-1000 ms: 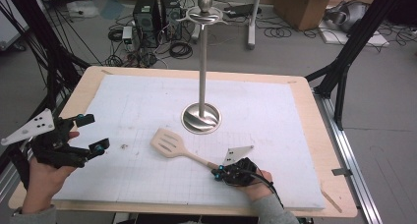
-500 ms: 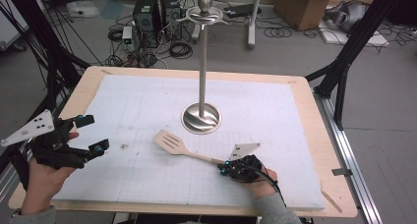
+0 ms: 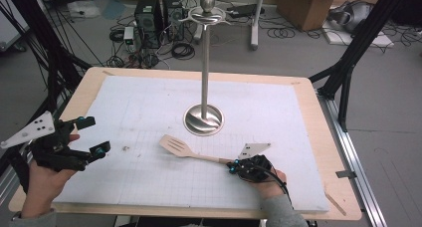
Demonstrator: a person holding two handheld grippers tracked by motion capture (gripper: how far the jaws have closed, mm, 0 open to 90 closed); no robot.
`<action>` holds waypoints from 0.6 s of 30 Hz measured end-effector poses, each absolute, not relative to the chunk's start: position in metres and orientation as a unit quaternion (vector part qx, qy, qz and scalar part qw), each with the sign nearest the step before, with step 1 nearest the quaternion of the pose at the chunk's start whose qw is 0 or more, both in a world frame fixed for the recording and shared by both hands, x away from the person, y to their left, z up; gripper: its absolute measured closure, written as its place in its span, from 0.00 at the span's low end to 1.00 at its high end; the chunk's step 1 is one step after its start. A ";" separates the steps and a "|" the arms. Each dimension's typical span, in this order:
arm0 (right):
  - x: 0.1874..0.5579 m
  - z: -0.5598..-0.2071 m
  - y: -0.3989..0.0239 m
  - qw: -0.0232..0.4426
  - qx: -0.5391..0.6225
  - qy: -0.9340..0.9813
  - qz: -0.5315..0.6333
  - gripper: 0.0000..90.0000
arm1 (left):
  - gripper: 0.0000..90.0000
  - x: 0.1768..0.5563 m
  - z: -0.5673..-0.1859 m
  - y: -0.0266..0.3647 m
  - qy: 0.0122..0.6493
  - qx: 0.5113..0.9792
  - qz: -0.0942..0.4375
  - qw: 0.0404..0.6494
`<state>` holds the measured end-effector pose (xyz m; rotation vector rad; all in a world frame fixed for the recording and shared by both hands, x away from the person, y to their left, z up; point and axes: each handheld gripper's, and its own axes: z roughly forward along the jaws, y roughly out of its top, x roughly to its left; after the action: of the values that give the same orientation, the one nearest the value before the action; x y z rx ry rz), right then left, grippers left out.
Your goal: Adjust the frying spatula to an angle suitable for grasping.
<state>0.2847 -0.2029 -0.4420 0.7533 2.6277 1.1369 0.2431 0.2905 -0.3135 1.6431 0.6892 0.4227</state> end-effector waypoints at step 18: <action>0.292 -0.443 -0.244 0.104 0.303 0.861 0.395 1.00 | 0.02 0.243 -0.314 0.289 0.299 0.713 0.180 0.609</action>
<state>0.2924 -0.2444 -0.4432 0.8922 2.5398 1.1658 0.2432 0.2887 -0.3145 1.6459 0.6897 0.4160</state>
